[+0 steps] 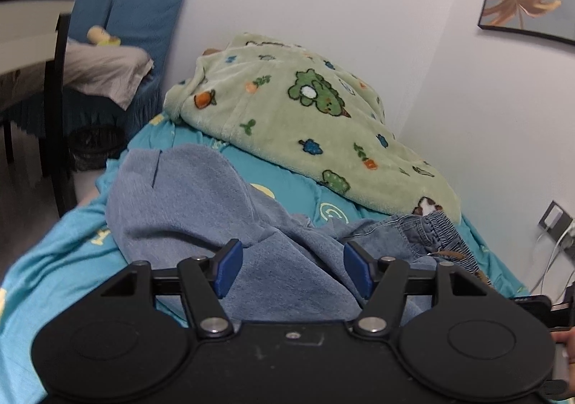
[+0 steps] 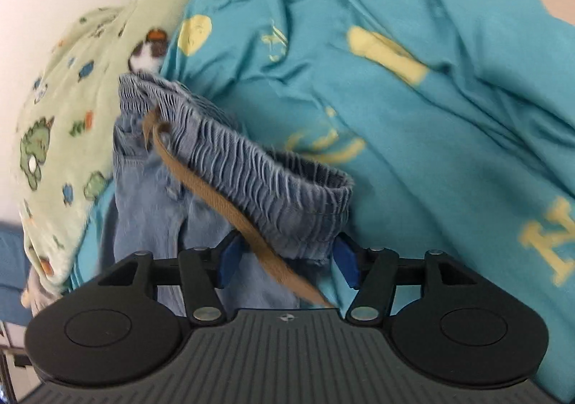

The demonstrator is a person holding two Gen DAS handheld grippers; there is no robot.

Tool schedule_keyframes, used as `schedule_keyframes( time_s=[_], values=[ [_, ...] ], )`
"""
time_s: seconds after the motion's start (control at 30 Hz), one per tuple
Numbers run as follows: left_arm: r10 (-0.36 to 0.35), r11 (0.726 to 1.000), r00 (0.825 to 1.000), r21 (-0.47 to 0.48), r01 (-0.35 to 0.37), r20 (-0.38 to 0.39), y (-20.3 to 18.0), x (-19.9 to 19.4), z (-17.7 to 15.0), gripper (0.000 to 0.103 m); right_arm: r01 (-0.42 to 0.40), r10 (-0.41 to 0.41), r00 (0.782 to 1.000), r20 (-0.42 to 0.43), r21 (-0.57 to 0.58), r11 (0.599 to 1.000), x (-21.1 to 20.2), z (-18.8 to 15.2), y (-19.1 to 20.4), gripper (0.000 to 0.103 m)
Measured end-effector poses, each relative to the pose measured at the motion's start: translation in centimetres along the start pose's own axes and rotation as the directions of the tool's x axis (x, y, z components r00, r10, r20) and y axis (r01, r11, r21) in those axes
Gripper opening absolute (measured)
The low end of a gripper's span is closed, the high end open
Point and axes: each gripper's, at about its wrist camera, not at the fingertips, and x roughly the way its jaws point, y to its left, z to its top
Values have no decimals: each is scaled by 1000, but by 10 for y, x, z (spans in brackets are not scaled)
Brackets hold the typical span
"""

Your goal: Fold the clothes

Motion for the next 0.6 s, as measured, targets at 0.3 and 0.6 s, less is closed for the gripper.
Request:
schedule_keyframes(
  time_s=[0.3,0.6],
  values=[
    [4,999,1000,-39,-4,-4,1,4,5,59,-71,99,968,229,-128,989,-32,17,13,23],
    [72,997,997,-37,-72,5,11,0,9,59,58,-61,970,234,21,998,-16,50,-35,21]
  ],
)
